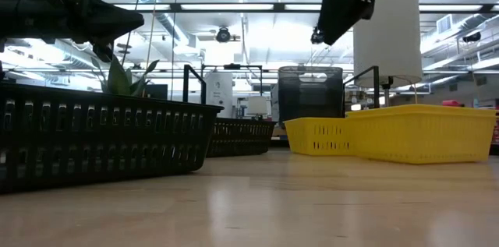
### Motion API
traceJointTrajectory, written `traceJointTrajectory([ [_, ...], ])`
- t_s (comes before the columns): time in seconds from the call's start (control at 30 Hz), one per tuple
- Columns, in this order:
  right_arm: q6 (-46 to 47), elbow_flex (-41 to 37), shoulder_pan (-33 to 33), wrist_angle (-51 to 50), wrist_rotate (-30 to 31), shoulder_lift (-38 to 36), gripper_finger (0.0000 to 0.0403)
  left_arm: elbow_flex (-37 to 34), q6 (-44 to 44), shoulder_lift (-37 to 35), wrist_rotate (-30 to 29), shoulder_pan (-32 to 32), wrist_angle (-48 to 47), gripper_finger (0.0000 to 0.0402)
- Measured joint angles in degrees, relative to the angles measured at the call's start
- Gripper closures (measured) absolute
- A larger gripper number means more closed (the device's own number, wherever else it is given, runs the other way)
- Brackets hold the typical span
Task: Stack baskets on shelf by color
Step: Stack the top yellow bin on the bottom yellow bins
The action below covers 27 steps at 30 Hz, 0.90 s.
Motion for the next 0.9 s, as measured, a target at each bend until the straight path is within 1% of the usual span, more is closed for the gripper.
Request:
traceJointTrajectory([
  [0.13,-0.19,0.0,0.06,0.92,-0.27,0.0,0.0211,0.0,0.0,0.01,-0.01,0.0,0.0,0.0368],
  [0.27,-2.38,0.0,0.05,2.61,-0.24,0.0,0.0211,0.01,-0.01,0.0,-0.01,0.0,0.0,0.0371],
  [0.43,-4.57,0.0,0.04,4.72,-0.09,0.0,0.0212,0.01,-0.01,0.02,0.01,0.0,0.0,0.0366],
  [0.5,-5.15,0.0,0.13,5.67,1.29,0.0,0.0212,-0.01,-0.01,0.0,-0.01,0.0,0.0,0.0363],
  [0.57,-5.35,0.06,0.17,7.66,2.66,0.7,0.0212,0.01,-0.01,0.0,-0.01,0.0,0.0,0.0362],
  [0.7,-6.54,0.0,0.6,11.64,2.7,2.78,0.0212,0.0,-0.01,0.02,0.0,0.0,0.0,0.0363],
  [0.9,-7.73,0.0,0.7,12.68,2.63,3.82,0.0213,0.02,-0.03,0.05,-0.01,0.0,-0.17,0.0371],
])
